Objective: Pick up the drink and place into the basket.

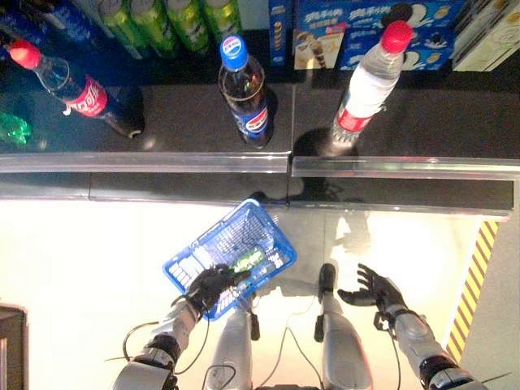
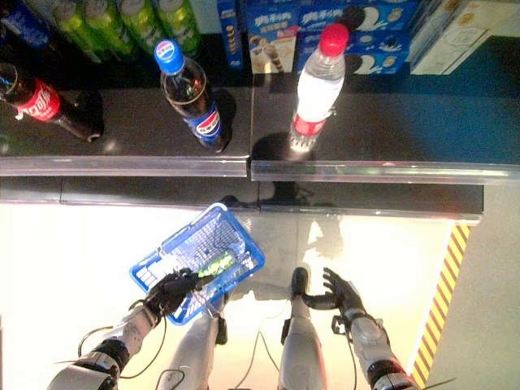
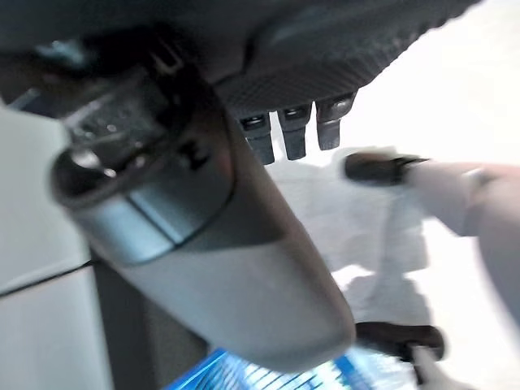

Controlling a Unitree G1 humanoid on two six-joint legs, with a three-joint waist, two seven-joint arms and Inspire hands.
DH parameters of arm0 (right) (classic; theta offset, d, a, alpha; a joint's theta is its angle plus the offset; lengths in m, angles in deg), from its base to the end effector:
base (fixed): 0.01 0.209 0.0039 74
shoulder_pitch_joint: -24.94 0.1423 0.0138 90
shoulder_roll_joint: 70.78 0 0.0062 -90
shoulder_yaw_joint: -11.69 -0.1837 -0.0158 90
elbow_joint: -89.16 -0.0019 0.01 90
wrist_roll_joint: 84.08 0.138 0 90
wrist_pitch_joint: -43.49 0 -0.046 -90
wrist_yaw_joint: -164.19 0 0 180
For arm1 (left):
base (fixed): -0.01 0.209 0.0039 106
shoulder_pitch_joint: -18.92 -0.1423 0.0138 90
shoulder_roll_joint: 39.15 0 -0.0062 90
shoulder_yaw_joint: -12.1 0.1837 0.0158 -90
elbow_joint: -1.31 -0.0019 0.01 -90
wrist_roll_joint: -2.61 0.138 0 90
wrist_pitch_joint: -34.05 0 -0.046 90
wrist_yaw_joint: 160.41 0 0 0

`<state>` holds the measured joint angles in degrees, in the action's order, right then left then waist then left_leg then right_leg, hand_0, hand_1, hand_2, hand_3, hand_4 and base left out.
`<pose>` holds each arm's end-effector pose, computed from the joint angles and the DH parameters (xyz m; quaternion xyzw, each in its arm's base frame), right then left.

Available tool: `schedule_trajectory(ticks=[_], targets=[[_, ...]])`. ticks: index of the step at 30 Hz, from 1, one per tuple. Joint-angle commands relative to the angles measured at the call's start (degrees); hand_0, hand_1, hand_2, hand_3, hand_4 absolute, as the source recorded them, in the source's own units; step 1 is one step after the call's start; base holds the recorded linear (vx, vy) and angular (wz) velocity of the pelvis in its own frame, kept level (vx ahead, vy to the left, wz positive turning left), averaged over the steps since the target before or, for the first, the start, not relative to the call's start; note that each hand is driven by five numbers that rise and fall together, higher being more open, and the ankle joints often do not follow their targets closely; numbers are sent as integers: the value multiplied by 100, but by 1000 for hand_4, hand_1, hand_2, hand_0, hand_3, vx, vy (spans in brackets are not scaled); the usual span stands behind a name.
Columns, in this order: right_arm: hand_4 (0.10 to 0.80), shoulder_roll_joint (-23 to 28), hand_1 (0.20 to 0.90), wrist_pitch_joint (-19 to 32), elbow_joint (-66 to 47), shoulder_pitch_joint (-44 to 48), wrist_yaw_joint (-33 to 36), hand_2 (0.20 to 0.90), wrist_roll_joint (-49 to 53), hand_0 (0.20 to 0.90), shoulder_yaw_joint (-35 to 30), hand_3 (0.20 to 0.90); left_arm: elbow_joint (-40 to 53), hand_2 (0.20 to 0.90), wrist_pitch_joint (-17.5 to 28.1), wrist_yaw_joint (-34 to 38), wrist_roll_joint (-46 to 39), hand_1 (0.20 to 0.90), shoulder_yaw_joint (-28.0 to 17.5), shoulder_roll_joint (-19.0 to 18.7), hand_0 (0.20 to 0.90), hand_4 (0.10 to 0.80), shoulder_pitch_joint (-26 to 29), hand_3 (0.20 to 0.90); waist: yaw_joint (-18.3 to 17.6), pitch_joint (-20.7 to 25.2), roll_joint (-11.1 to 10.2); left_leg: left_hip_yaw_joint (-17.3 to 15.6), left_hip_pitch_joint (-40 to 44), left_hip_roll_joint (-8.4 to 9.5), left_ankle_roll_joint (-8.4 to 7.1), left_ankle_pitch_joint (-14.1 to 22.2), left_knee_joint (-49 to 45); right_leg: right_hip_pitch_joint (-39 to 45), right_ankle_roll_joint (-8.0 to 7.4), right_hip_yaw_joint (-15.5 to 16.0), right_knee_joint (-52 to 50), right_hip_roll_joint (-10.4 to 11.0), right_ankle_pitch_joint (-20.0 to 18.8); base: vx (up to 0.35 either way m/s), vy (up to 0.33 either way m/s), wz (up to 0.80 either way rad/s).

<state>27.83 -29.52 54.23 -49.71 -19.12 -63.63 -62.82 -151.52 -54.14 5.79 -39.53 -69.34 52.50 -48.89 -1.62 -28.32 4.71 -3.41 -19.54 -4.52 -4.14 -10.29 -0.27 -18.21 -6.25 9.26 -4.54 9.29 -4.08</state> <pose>0.2103 -0.2482 -0.0325 -0.1016 0.2105 -0.0007 0.9723 0.2263 0.2062 -0.0476 -0.2080 0.2958 0.0018 0.9323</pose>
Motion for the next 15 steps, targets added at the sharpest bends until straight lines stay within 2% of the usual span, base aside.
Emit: schedule_trajectory(ticks=[1, 5, 11, 15], targets=[[800, 90, 900, 414, -964, -179, 332, 900, 197, 900, 29, 900, -32, 300, 34, 78, -108, 300, 207, -492, 300, 100, -622, 200, 114, 153, -337, 263, -562, 321, 138, 1112, -1655, -819, -107, -252, -1202, 265, 311, -52, -38, 10], [800, 148, 900, 508, -2401, -402, 633, 900, -55, 900, 74, 900, 198, 300, 94, 56, -75, 300, 142, -511, 300, 100, -933, 200, 67, 185, -358, 313, -584, 287, 187, 1238, -1874, -881, -54, -379, -1510, 212, 494, -1, -19, 13], [800, 249, 900, 678, -3614, -477, 825, 900, -701, 900, 55, 900, 152, 300, 280, 8, -87, 300, 88, -490, 300, 100, -1137, 200, 5, 222, -357, 297, -489, 287, 205, 1164, -1748, -848, -58, -420, -1487, 171, 496, -6, 9, -3], [800, 537, 900, 701, -4289, -427, 914, 900, -774, 900, 8, 900, 129, 300, 349, -77, -231, 300, 57, -481, 300, 100, -1235, 200, -39, 203, -304, 226, -378, 263, 185, 1089, -1576, -784, -78, -458, -1390, 148, 485, -18, 66, -4]])
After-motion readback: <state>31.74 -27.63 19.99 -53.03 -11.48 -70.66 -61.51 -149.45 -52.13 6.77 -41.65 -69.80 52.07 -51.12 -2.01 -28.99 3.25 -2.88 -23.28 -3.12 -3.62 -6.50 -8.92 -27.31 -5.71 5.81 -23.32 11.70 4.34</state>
